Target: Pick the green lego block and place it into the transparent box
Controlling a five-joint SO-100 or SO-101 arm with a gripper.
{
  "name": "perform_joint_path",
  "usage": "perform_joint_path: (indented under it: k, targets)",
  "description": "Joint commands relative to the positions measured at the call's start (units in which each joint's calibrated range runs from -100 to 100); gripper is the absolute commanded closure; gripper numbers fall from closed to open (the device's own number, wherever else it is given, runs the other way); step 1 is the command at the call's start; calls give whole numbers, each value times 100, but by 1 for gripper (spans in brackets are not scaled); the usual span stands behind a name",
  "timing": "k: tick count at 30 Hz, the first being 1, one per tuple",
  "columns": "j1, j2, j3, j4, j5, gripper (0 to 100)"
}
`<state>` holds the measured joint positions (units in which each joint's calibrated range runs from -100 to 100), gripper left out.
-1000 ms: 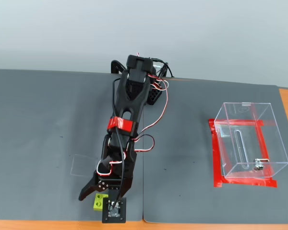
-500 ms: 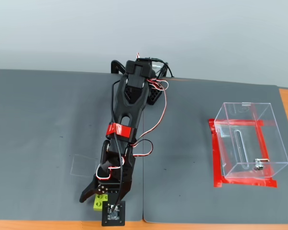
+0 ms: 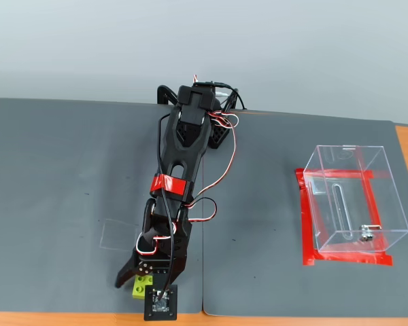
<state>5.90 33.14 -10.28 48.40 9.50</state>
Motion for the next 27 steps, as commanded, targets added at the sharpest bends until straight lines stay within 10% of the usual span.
perform_joint_path:
  k: [1, 27]
  targets:
    - [48, -37, -206, 4, -15, 73]
    - [-138, -427, -252, 265, -20, 86]
